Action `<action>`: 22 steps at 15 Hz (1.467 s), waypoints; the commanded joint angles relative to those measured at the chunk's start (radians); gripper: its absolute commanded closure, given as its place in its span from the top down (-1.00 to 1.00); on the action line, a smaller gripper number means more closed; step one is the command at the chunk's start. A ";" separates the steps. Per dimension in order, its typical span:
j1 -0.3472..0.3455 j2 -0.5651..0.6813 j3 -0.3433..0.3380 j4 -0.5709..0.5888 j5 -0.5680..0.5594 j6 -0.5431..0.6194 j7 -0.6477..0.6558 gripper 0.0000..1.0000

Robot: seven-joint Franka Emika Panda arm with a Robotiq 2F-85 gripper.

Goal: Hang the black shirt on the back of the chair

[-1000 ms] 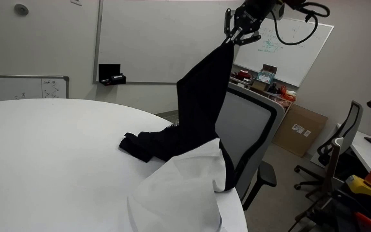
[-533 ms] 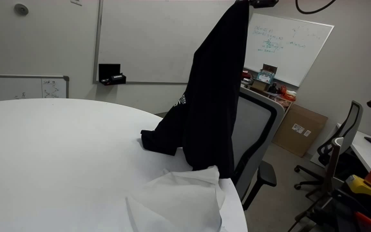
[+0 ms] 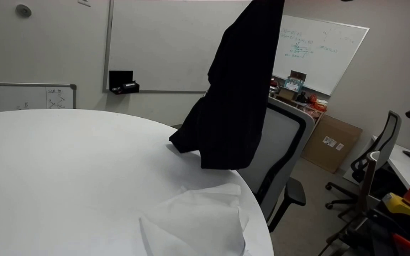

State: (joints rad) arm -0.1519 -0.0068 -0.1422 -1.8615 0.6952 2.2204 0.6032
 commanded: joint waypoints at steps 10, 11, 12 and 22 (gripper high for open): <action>-0.115 0.032 -0.123 0.063 0.098 0.053 0.022 -0.96; -0.127 0.040 -0.135 0.066 0.103 0.054 0.028 -0.96; -0.141 0.047 -0.149 0.066 0.111 0.058 0.034 -0.96; -0.273 0.239 -0.253 0.179 0.135 0.046 0.158 -0.35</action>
State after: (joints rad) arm -0.4034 0.1512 -0.3815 -1.7661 0.8254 2.2756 0.6945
